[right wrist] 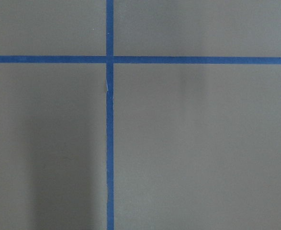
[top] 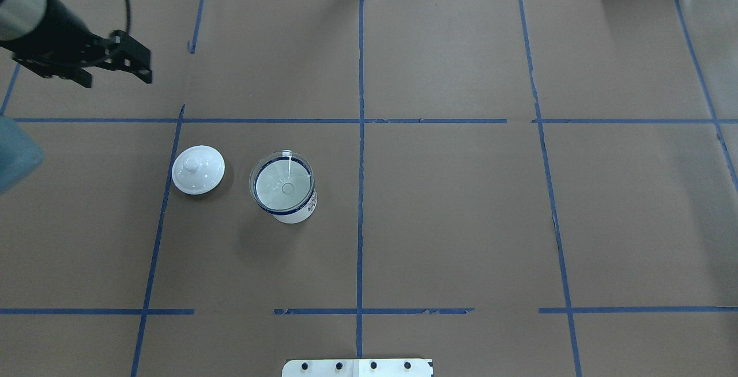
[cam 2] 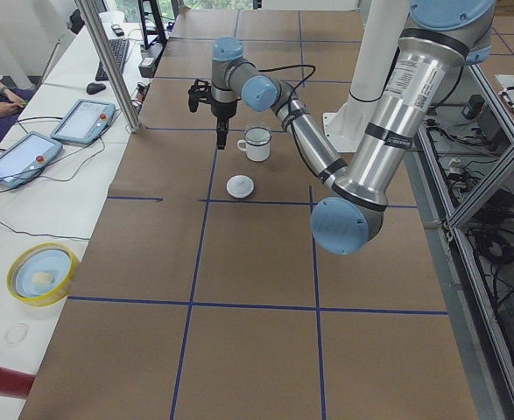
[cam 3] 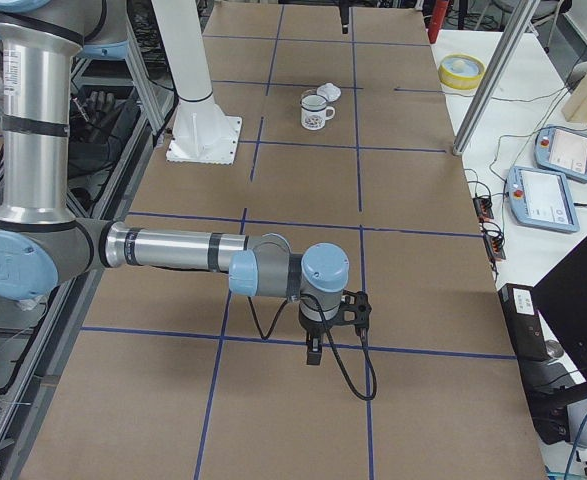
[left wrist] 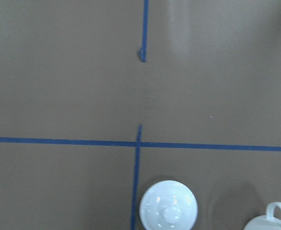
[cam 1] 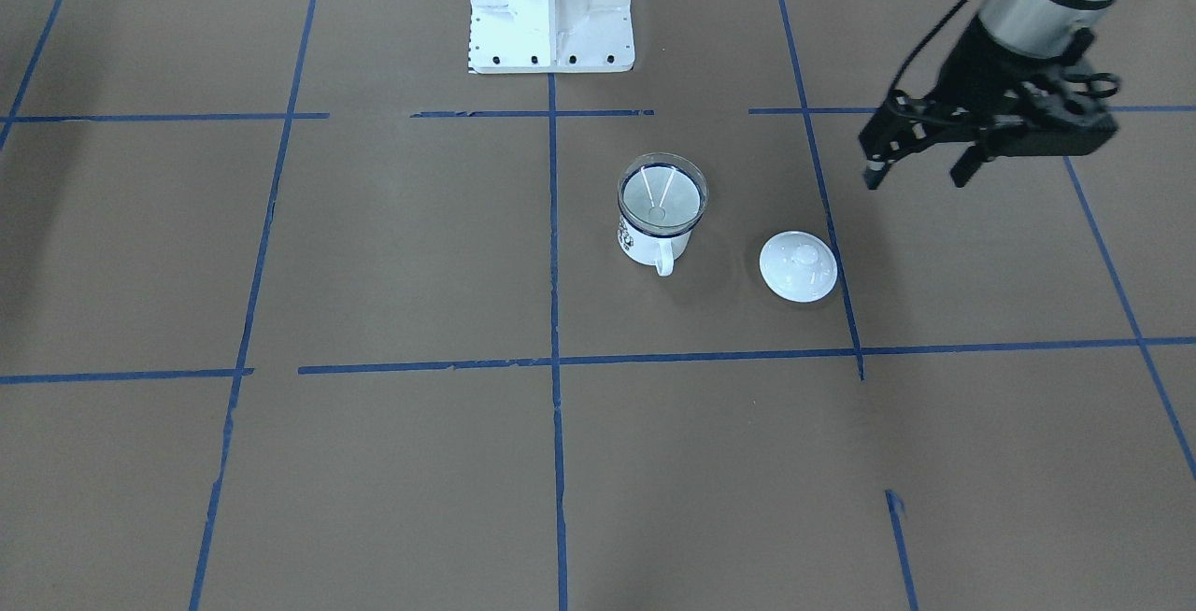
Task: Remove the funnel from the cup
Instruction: 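Move the left gripper over the clear glass funnel in the white mug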
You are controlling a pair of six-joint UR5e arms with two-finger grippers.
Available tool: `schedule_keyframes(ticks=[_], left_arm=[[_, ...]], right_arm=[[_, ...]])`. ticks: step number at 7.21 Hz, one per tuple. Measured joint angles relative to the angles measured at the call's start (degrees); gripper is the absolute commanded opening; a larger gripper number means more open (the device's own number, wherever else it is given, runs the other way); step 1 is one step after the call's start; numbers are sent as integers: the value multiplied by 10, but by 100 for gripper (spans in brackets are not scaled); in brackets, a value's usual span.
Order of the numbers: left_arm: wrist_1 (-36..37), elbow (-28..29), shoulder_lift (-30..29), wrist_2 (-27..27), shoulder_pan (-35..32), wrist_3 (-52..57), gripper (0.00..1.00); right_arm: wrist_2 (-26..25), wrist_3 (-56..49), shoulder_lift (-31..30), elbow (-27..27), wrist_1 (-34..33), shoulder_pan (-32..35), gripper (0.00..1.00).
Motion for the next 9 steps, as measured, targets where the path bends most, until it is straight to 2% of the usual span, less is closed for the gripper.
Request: schedule_keyframes(ticks=[3,5,7,9], left_arm=[[2,48,-79,61,115,-101,100],[2,63,-95,127,170,-118,100],[2,108,-133,148,206,-148,100],[1,139,-158,151,222,-159,92]], right_arm=[[0,0,0,0,0,0,100],[0,0,0,0,0,0,100],[0,0,0,0,0,0,100],[0,0,0,0,0,0,100]])
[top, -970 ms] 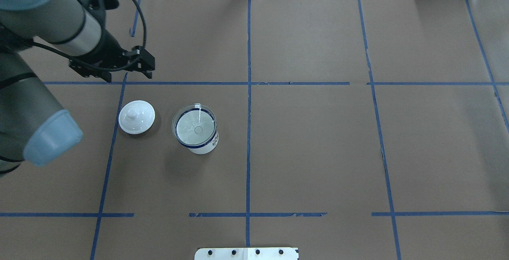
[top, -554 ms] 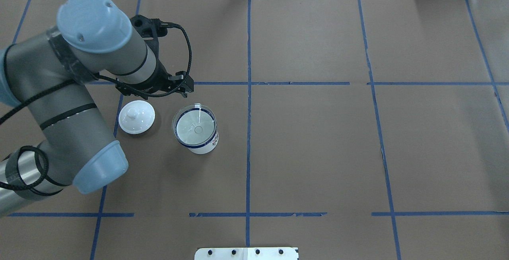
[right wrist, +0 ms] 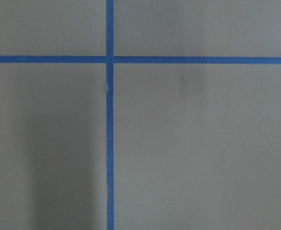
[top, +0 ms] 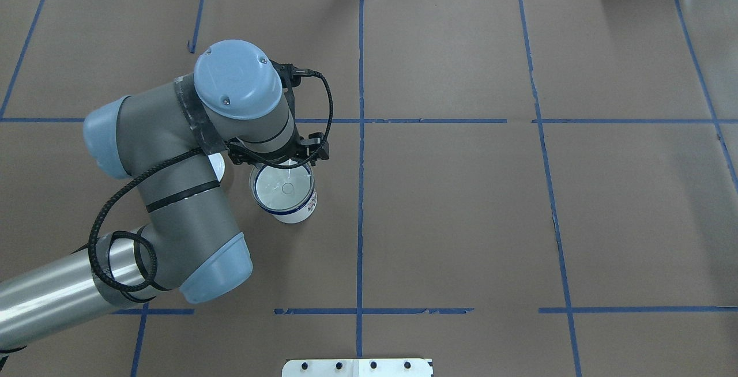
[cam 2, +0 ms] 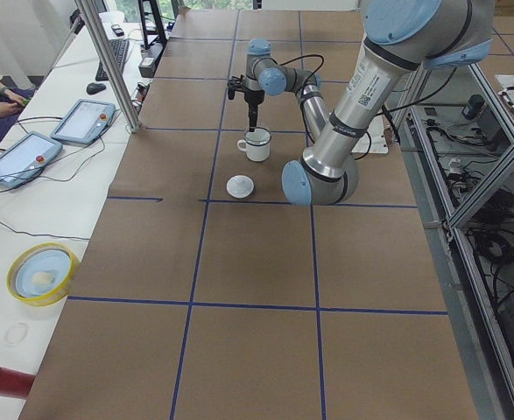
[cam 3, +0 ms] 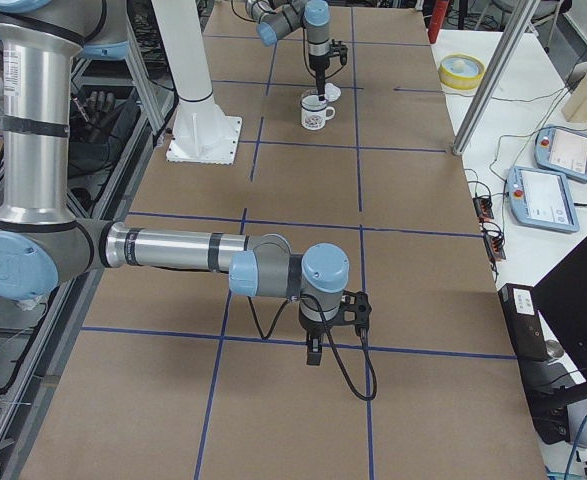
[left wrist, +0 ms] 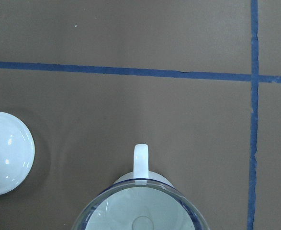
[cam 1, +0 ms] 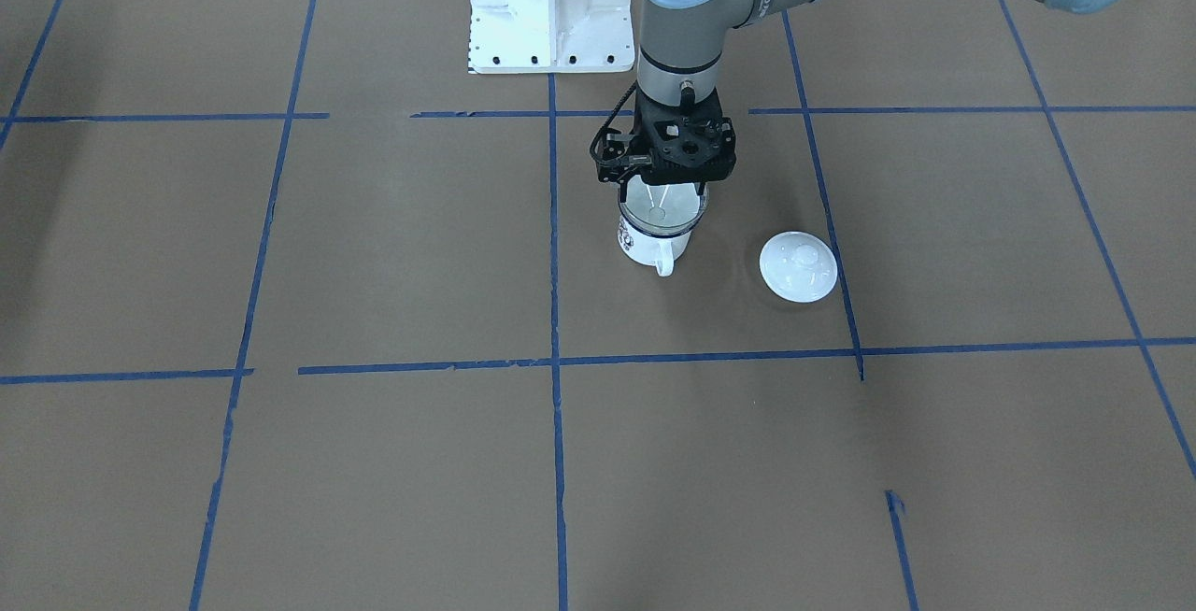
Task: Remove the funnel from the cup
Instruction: 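Move the left gripper over the clear glass funnel in the white mug, then lower the left gripper and close it on the funnel stem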
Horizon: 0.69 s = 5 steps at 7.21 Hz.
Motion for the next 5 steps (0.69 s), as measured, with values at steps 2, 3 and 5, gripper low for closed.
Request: schedule_keyframes(ticks=[2,3,5], left_arm=[[-3,10,-4,2,14,-2,88],[-4,13,-4,2,22,-2,74],[-14,26,-9,1,35,-3,47]], right_arm=[[0,0,0,0,0,0,100],[0,0,0,0,0,0,100],[0,0,0,0,0,0,100]])
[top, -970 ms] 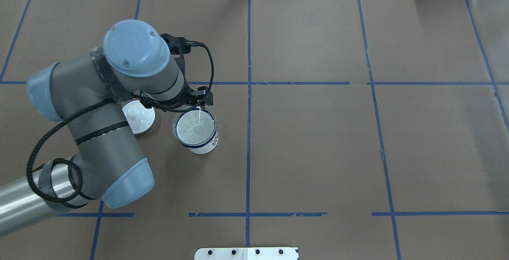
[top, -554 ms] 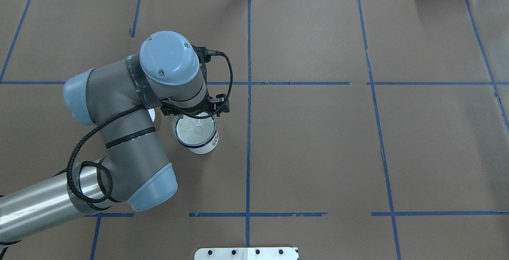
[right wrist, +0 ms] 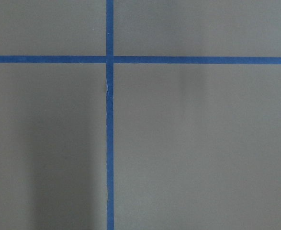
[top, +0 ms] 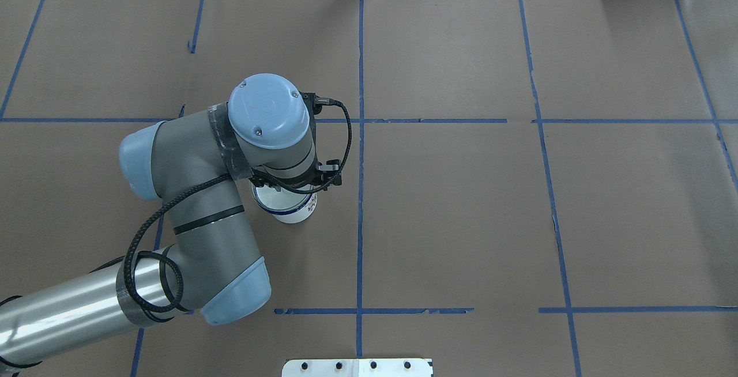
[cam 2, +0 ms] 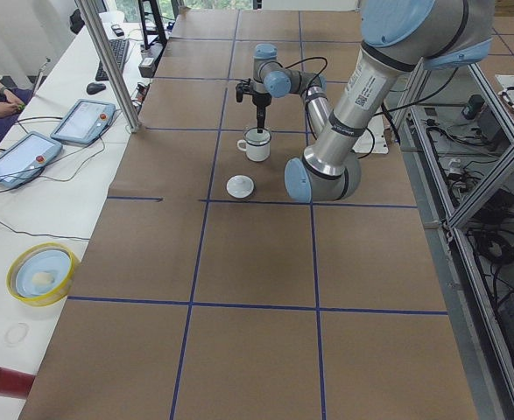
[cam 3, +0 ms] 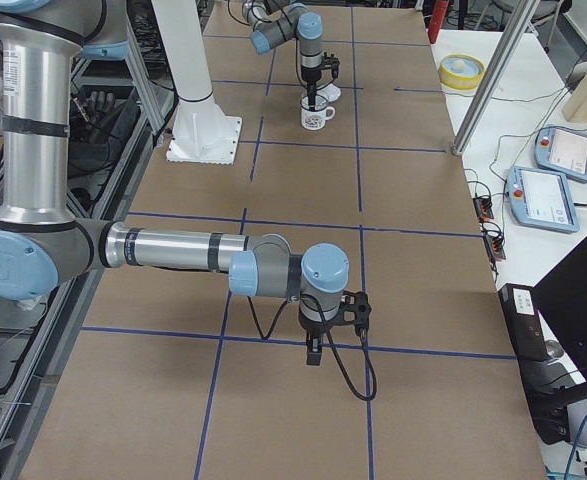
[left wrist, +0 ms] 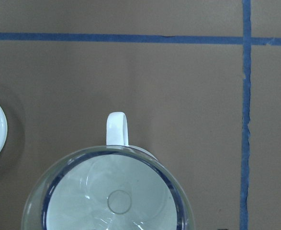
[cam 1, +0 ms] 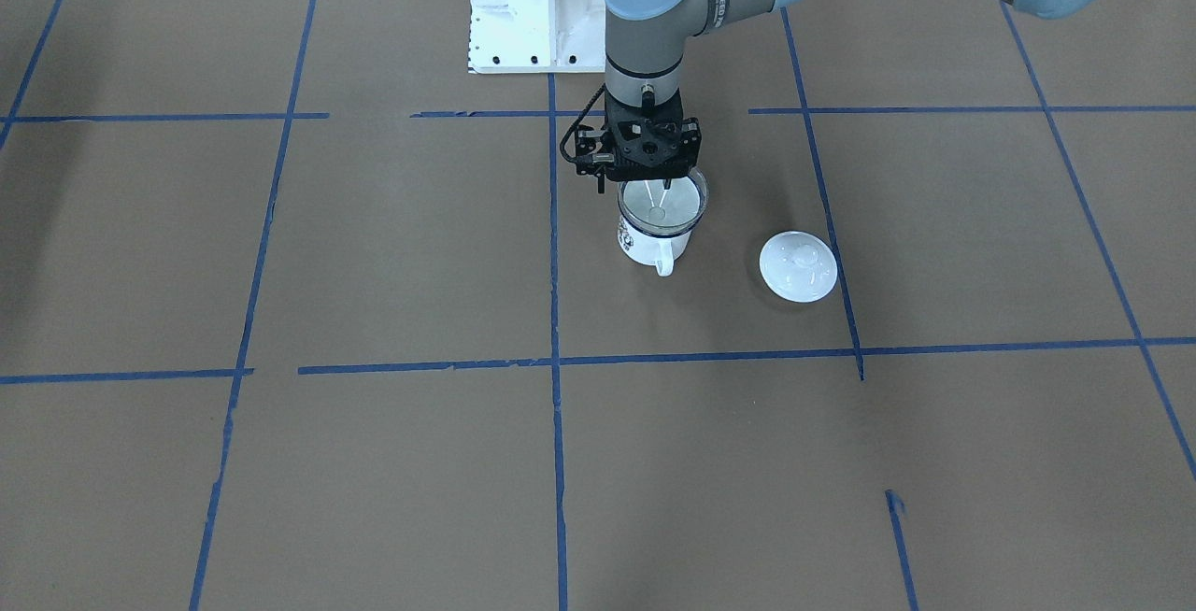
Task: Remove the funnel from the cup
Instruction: 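Lower the left gripper and close it on the funnel stem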
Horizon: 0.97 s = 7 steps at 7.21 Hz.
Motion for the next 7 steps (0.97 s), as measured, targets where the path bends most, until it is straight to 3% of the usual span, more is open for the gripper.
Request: schedule_keyframes(ticks=[4,7], left_arm=[[-13,14,-2,0,2,2,8],[-12,12,-7,1,3,3,0]], right_arm=[[0,0,0,0,0,0,100],[0,0,0,0,0,0,100]])
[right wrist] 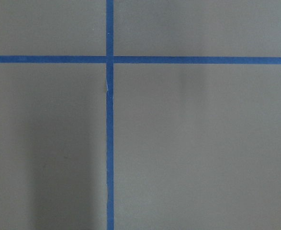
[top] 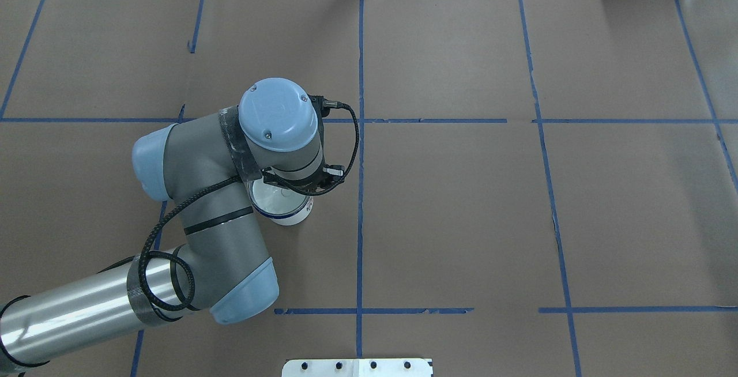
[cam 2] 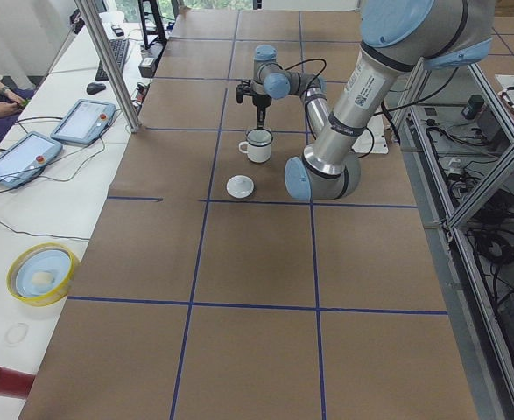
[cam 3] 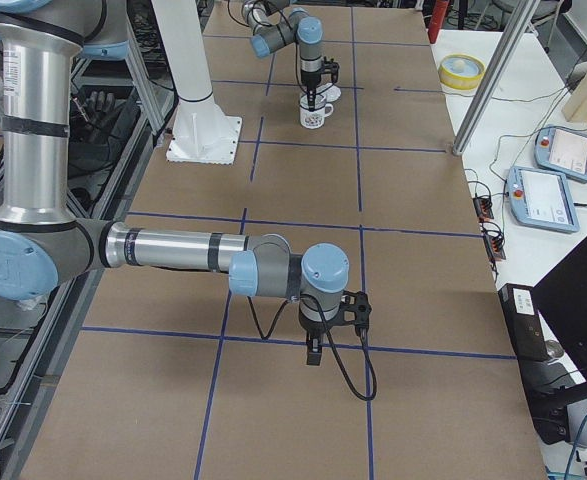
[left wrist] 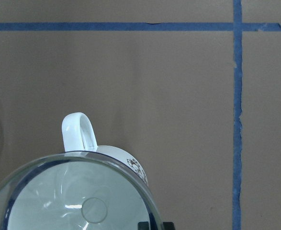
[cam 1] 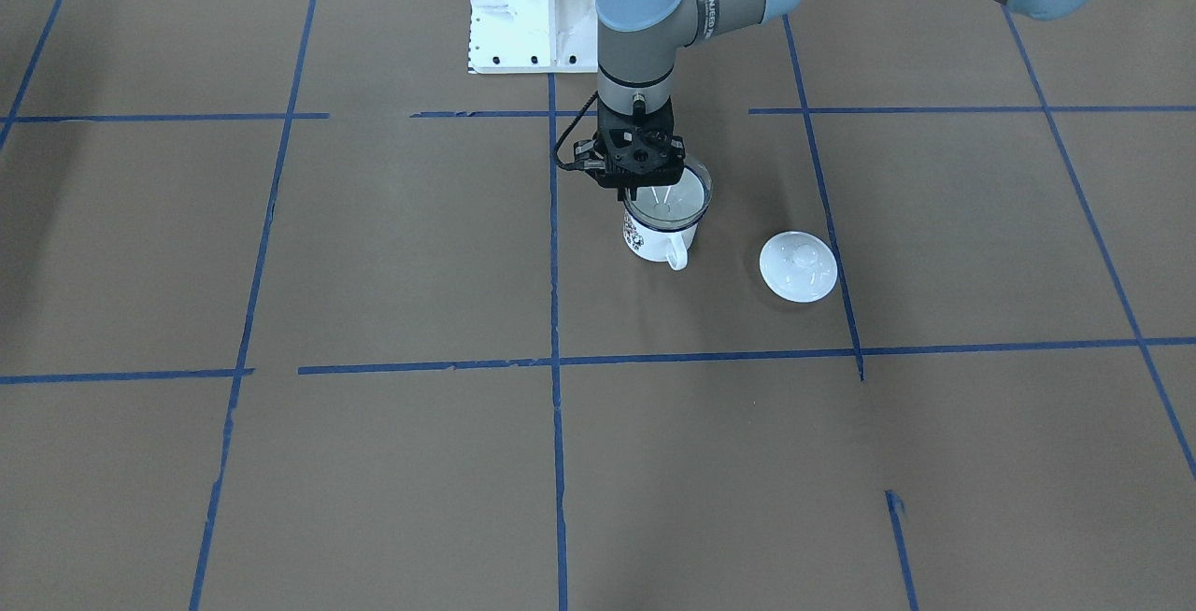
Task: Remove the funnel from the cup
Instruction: 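Lower the left gripper and close it on the funnel stem, then lift the funnel out of the mug with the left gripper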
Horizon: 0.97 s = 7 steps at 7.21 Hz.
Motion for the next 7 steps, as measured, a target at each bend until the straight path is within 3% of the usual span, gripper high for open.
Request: schedule_keyframes(ticks=[3,7], left_arm=[[13,-18,-2,1,-1,0,0],[153,-155,-4,11,-31,3,0]], right_arm=[[0,0,0,0,0,0,100],[0,0,0,0,0,0,100]])
